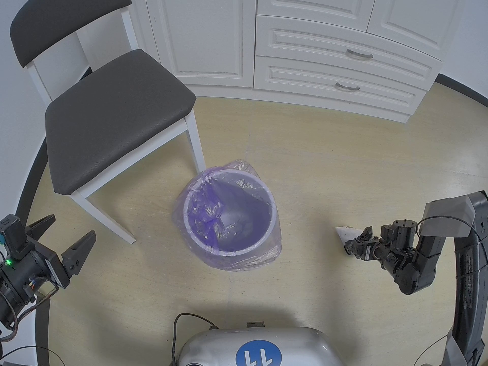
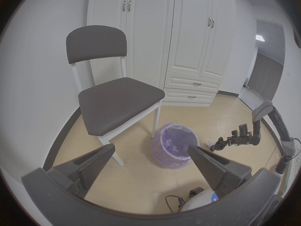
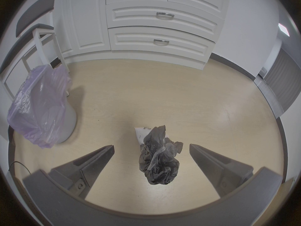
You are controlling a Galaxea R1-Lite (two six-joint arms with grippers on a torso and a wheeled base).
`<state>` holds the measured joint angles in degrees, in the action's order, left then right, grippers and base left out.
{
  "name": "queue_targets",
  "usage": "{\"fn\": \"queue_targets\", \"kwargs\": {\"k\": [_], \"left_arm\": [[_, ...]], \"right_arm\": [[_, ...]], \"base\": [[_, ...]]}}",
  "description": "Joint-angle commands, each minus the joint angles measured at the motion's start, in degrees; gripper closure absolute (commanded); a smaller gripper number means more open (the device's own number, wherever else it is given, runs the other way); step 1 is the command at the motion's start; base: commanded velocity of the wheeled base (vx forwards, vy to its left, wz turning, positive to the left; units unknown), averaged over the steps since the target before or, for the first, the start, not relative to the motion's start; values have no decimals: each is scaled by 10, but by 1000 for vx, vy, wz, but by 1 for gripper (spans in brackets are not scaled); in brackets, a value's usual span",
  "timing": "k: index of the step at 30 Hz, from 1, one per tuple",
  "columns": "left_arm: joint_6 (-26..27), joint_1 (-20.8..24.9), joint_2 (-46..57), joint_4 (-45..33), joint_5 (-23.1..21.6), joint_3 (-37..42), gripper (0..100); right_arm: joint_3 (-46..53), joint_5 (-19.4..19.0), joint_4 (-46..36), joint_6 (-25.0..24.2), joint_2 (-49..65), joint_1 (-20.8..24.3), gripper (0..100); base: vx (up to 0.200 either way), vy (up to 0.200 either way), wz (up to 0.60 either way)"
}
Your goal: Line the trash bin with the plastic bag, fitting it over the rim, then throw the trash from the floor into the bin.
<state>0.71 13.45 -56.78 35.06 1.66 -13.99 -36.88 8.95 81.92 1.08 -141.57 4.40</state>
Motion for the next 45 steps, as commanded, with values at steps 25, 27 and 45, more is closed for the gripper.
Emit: {"fn": "queue_targets", "kwargs": {"k": [25,27,45], "left_arm": [[-2,0,-1,0,0,-1,0],[-2,0,-1,0,0,0,0],[-2,0,-1,0,0,4,0]], "right_arm": [[-105,0,-7,-83,-97,-11,0],[-106,0,-7,-83,-97,-11,0],[-145,-2,-167,-156,-64,-16,0]], "base": [[0,0,0],[0,0,0],[0,0,0]]}}
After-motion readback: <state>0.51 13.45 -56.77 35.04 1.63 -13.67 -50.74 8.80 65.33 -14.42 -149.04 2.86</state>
